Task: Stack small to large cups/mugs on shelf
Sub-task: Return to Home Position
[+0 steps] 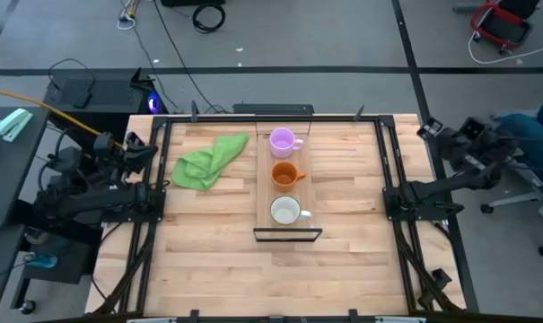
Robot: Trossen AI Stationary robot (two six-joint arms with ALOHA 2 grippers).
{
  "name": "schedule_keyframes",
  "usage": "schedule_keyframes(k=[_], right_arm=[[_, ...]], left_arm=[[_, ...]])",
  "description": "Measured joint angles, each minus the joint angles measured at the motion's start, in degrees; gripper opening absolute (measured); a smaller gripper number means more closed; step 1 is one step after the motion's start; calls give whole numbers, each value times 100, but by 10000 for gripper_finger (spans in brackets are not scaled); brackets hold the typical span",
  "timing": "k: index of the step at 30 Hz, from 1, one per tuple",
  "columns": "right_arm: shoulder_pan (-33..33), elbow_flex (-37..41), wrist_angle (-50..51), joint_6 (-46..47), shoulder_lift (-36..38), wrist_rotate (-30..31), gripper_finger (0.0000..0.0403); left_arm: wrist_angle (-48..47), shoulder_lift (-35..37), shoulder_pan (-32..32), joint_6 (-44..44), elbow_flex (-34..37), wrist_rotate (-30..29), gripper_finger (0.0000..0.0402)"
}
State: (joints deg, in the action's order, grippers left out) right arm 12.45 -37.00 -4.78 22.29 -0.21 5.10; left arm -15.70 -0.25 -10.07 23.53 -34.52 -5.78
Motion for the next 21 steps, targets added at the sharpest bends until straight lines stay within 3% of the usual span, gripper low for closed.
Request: schedule_keyframes(k=[14,21], right_arm=[[0,2174,-2446,681,-4,-105,14],[0,3006,-3456,953,-4,-105,14]], left_arm=[[1955,-2,0,589,1954,9,32],[2614,0,0,803,2504,104,34]])
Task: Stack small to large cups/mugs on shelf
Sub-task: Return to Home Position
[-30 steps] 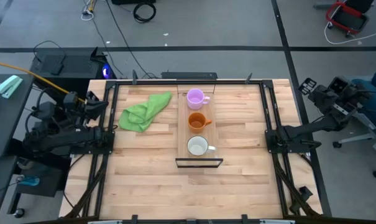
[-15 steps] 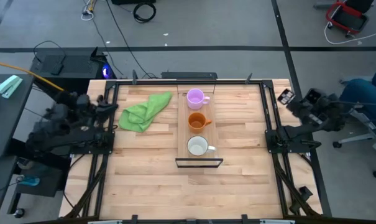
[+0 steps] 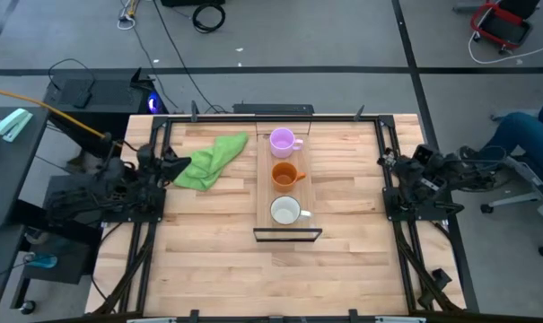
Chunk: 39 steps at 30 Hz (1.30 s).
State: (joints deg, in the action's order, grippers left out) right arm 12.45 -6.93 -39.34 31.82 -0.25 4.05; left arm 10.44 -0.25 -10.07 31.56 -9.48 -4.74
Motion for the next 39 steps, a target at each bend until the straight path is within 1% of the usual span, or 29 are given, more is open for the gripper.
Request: schedule_keyframes(k=[4,8,16,23,29,35,39], right_arm=[[-1,272,-282,133,0,46,14],[0,464,-311,315,0,66,14],[-2,653,-317,400,0,239,14],[0,655,-145,307,0,184,14],[-2,653,961,-91,-2,90,14],[-2,653,2207,-1166,-4,152,14],[-2,653,2822,-1893,-4,165,14]], left_arm=[[201,-2,2,126,239,51,29],[529,0,2,93,444,52,25],[767,-2,2,69,898,48,35],[781,-7,2,-412,895,29,30],[292,-11,2,-1144,895,25,26],[-455,-11,2,-1849,896,-5,35],[-868,-13,2,-2028,895,-4,35]])
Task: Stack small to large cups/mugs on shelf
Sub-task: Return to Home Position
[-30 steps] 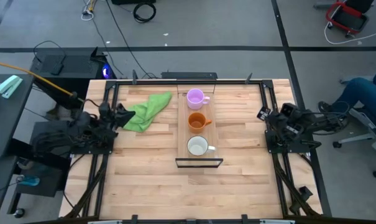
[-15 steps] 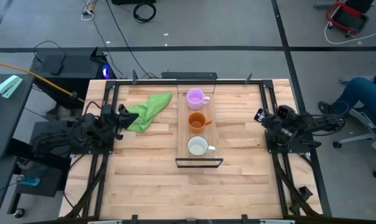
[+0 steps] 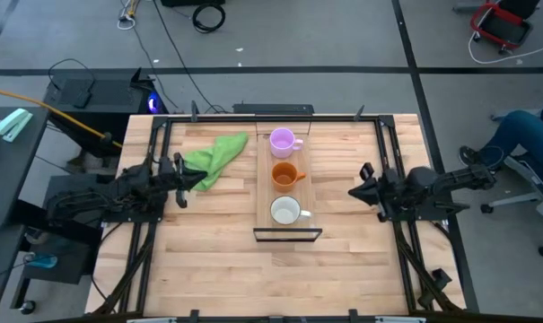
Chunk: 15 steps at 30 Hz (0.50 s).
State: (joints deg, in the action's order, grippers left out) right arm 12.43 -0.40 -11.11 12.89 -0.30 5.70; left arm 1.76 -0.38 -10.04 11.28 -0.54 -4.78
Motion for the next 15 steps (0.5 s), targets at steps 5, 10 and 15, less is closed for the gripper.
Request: schedule_keyframes(k=[5,10,15], right_arm=[[0,-2,904,-458,-1,3,14],[-4,-17,930,-785,-145,-31,14],[-4,-17,938,-678,-173,-36,14]], left_arm=[[-23,-35,0,-357,-2,9,28],[-44,-37,0,-570,-2,8,27],[43,-37,0,-565,4,-13,34]])
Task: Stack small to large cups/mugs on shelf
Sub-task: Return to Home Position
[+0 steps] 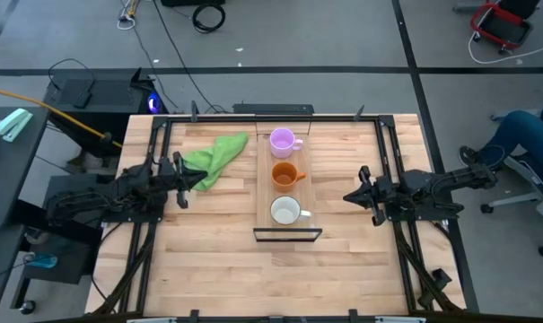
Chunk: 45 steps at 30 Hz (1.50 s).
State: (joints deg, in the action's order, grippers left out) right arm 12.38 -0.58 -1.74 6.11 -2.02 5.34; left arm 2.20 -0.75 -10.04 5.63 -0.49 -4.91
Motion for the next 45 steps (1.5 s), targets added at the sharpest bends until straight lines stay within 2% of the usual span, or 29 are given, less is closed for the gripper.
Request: schedule_keyframes(k=[15,45], right_arm=[[0,0,-4,32,0,0,14],[1,0,-7,32,0,0,14]], left_arm=[[127,1,0,15,2,1,23],[142,2,0,17,2,5,36]])
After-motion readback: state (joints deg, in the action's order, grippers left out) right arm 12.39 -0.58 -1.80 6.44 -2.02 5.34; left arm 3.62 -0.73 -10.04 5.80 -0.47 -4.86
